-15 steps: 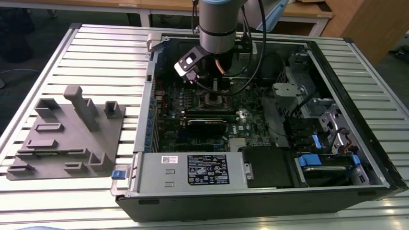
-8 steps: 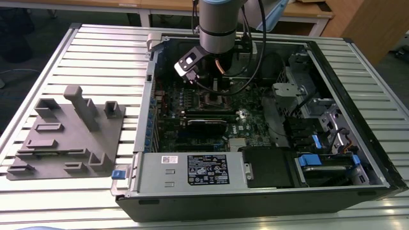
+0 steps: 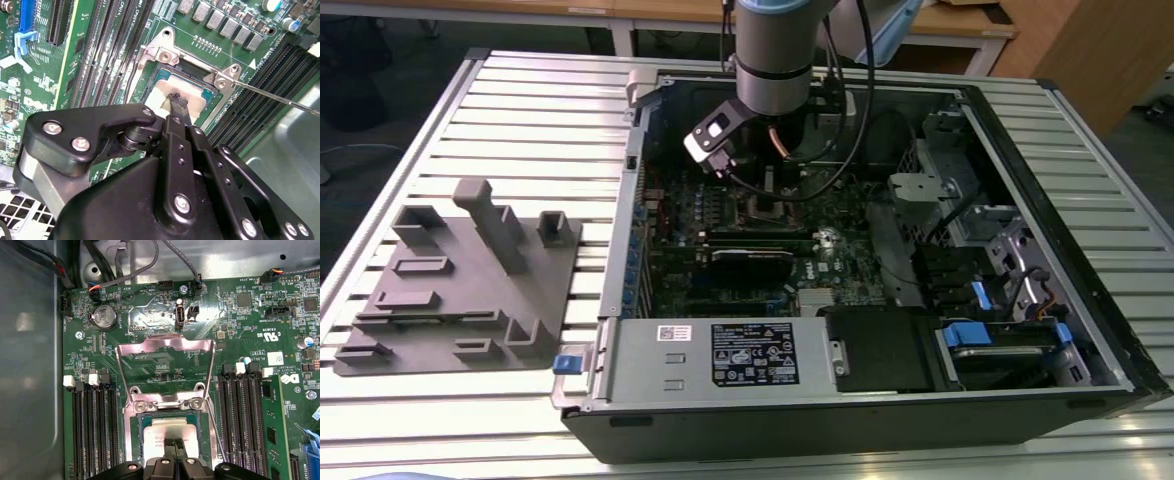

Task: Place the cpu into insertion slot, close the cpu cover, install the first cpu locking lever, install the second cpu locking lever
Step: 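Place the cpu into insertion slot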

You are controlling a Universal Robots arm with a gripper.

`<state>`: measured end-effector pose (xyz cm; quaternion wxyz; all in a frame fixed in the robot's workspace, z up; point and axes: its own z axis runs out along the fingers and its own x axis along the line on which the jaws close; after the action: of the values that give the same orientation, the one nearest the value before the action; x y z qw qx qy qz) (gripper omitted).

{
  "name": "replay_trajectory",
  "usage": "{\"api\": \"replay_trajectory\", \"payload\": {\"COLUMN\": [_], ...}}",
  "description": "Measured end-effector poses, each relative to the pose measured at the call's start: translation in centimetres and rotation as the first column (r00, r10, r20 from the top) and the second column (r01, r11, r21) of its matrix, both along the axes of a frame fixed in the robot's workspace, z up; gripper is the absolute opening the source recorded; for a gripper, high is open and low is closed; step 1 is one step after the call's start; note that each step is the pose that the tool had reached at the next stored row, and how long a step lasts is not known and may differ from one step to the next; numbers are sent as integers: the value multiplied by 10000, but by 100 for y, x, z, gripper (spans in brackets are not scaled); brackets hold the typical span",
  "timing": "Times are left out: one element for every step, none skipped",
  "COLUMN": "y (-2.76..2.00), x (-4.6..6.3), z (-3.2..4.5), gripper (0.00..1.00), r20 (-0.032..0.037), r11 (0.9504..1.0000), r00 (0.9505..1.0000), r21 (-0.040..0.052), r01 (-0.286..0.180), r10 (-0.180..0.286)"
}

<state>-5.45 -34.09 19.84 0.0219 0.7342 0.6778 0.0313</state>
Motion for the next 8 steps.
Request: {"api": "replay_trajectory", "payload": {"y": [1,1,1,1,1,1,2,2], "x": [1,1,1,1,1,1,1,1], "z": [-2,-3,-3,-3,-2,-2,0,4], "gripper": [11,11,11,11,11,11,11,11], "r20": [4,5,4,4,3,4,6,9], "r11": [10000,10000,10000,10000,10000,10000,10000,10000], "r00": [10000,10000,10000,10000,10000,10000,10000,10000], "r21": [5,6,7,6,6,7,9,14], "r01": [0,0,0,0,0,1,0,1], "r10": [0,0,0,0,0,-1,0,-1]}}
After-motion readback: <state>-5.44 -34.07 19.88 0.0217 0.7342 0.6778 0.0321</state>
